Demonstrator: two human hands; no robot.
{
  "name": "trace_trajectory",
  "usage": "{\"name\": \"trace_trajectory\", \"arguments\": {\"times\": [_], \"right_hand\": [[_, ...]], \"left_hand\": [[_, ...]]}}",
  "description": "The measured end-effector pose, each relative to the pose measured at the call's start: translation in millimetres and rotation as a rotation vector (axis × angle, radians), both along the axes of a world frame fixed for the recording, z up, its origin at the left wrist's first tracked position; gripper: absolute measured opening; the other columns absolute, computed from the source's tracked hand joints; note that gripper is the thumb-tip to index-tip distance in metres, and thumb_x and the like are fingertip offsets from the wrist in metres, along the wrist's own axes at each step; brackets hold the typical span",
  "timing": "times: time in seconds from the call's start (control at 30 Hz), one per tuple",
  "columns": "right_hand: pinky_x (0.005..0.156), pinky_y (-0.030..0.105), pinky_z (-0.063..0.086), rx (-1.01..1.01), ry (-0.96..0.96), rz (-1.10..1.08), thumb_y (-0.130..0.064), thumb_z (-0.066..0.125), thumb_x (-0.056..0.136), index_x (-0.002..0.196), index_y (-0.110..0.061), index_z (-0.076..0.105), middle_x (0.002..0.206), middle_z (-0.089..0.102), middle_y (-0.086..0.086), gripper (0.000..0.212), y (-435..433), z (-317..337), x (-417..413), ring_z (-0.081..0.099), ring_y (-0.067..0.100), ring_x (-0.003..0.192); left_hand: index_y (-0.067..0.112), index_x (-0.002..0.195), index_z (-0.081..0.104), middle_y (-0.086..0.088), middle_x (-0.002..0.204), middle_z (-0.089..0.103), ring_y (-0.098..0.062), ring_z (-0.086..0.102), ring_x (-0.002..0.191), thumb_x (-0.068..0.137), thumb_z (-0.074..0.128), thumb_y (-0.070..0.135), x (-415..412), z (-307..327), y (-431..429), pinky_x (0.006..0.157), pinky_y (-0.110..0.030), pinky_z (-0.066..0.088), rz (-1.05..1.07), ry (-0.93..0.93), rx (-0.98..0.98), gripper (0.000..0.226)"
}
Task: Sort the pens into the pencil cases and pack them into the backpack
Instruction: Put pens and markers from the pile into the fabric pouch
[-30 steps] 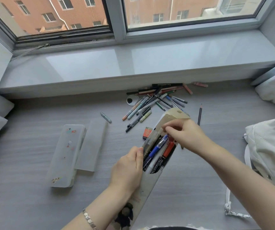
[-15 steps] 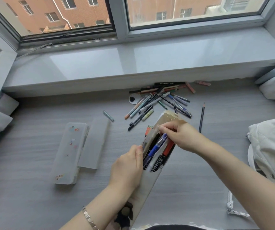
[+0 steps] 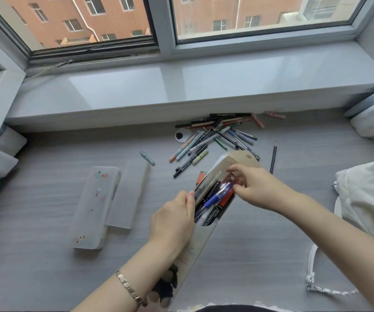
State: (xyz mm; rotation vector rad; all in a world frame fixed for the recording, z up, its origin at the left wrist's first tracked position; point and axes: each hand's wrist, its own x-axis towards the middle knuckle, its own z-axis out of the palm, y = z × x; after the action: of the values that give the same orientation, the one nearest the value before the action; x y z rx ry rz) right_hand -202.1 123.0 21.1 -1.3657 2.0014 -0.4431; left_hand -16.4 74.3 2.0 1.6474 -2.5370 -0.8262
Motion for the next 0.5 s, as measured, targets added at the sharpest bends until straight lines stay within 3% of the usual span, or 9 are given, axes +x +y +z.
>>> {"name": "trace_trajectory", "arguments": {"times": [0.1, 0.17, 0.23, 0.3, 0.37, 0.43, 0.5], "right_hand": [[0.091, 0.028, 0.046, -0.312, -0.092, -0.235, -0.017, 0.061, 0.084, 0.117, -0.019, 0.054, 0.098, 0.063, -0.004, 0.034, 10, -7, 9, 0.057, 0.009, 0.096], [0.092, 0.028, 0.042, -0.46, -0.139, -0.454, -0.024, 0.069, 0.078, 0.122, -0.019, 0.048, 0.106, 0.054, -0.004, 0.048, 17, -12, 20, 0.049, 0.01, 0.102], [0.093, 0.026, 0.037, -0.378, -0.412, -0.677, -0.03, 0.074, 0.072, 0.136, -0.017, 0.031, 0.119, 0.045, 0.0, 0.078, 17, -17, 30, 0.045, 0.012, 0.108], [0.093, 0.028, 0.041, -0.248, -0.868, -0.8, -0.036, 0.077, 0.063, 0.142, -0.011, 0.023, 0.122, 0.053, 0.008, 0.099, 12, -21, 37, 0.053, 0.018, 0.11], [0.084, 0.029, 0.053, -0.258, -1.178, -0.789, -0.036, 0.079, 0.054, 0.126, -0.006, 0.048, 0.107, 0.066, 0.011, 0.084, 5, -23, 40, 0.064, 0.024, 0.1], [0.073, 0.028, 0.058, -0.311, -1.26, -0.817, -0.022, 0.075, 0.057, 0.103, -0.008, 0.062, 0.094, 0.069, 0.01, 0.05, 0, -24, 43, 0.068, 0.021, 0.085], [0.073, 0.029, 0.058, -0.325, -1.265, -0.89, -0.012, 0.072, 0.064, 0.097, -0.008, 0.063, 0.089, 0.07, 0.009, 0.035, -2, -26, 45, 0.068, 0.019, 0.079]], "left_hand": [[0.018, 0.098, 0.054, -0.008, 0.098, 0.066, -0.031, 0.057, 0.095, 0.099, 0.019, 0.04, 3, -1, -3, 0.075, -0.034, 0.041, 0.066, 0.08, 0.086, 0.041], [0.017, 0.083, 0.051, -0.006, 0.087, 0.062, -0.03, 0.056, 0.09, 0.099, 0.021, 0.039, 3, -1, -5, 0.076, -0.036, 0.043, 0.092, 0.134, 0.12, 0.041], [0.017, 0.077, 0.05, -0.003, 0.083, 0.061, -0.028, 0.055, 0.087, 0.099, 0.022, 0.039, 0, 0, -7, 0.078, -0.036, 0.043, 0.102, 0.181, 0.139, 0.042], [0.014, 0.089, 0.058, -0.004, 0.092, 0.065, -0.025, 0.057, 0.091, 0.099, 0.023, 0.039, -3, 0, -8, 0.081, -0.035, 0.043, 0.078, 0.202, 0.15, 0.044], [0.013, 0.097, 0.059, -0.003, 0.097, 0.066, -0.023, 0.057, 0.094, 0.099, 0.025, 0.04, -7, 1, -8, 0.082, -0.034, 0.043, 0.028, 0.215, 0.167, 0.044], [0.011, 0.093, 0.058, -0.006, 0.094, 0.066, -0.023, 0.057, 0.092, 0.098, 0.025, 0.04, -9, 3, -7, 0.08, -0.034, 0.042, -0.004, 0.235, 0.18, 0.044], [0.012, 0.088, 0.054, -0.006, 0.091, 0.066, -0.025, 0.057, 0.091, 0.098, 0.025, 0.041, -9, 6, -7, 0.079, -0.035, 0.042, -0.018, 0.252, 0.196, 0.042]]}}
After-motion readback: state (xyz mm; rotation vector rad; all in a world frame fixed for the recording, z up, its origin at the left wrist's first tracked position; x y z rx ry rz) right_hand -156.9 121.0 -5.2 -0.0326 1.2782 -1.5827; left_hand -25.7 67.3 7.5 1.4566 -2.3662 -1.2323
